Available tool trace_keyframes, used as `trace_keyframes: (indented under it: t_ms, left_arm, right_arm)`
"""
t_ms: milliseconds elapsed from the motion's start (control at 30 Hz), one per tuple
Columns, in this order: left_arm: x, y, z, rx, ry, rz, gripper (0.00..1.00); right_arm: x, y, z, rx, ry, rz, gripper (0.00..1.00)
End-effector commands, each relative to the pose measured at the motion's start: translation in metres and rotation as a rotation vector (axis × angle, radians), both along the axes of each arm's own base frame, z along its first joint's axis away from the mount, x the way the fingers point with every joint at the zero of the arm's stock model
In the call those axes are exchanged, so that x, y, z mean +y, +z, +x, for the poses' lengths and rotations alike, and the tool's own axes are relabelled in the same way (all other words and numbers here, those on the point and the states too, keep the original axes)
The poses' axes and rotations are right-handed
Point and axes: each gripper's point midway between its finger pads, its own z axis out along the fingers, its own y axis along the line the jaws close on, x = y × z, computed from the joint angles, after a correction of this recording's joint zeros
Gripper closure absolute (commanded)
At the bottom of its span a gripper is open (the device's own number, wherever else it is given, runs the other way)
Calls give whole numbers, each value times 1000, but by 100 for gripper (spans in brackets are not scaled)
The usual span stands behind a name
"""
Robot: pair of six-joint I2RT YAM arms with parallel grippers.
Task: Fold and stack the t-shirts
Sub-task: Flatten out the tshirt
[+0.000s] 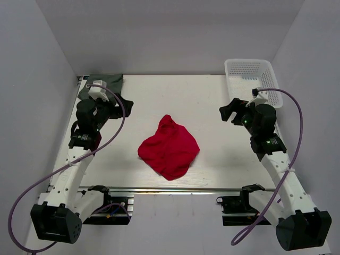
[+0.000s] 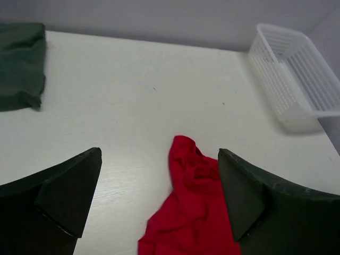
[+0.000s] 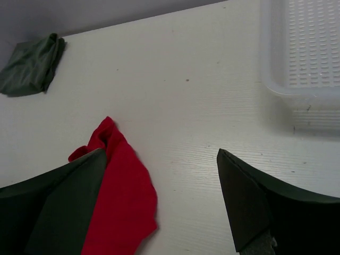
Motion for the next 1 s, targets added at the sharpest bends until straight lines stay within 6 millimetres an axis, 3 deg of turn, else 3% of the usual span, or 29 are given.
trace_keyframes:
  t_ms: [0,133,200,233,300,400,533,767,967]
  left_arm:
    - [-24,-18,-12,65,-147,-18,0]
    - [-45,-54,-18,203,-276,-53,0]
    - [-52,-74,-21,270,-318,-66,8]
    - [-58,-99,-25,351,-337,-86,11]
    - [-68,-120,-33,400,-402,-105,24]
    - [-74,-170,-46,562,-396,-102,31]
    - [-74,-216,-67,727,-347,-41,35]
    - [-70,-260,-94,874,-283,74,42]
    - [-68,-272,-98,922,-229,127,45]
  right_arm:
    - [18,4,-12,-26,141,-23,10]
    - [35,-10,-18,9,237,6,10]
    - [34,-26,-12,70,237,-7,10]
    - [35,-31,-10,95,245,-13,10]
    - [45,-47,-7,167,309,-31,10]
    - [58,-59,-6,219,384,-24,10]
    - [77,-94,-6,352,455,-1,10]
    - [95,-145,-20,528,474,-62,10]
    - [110,-181,-37,648,505,-67,10]
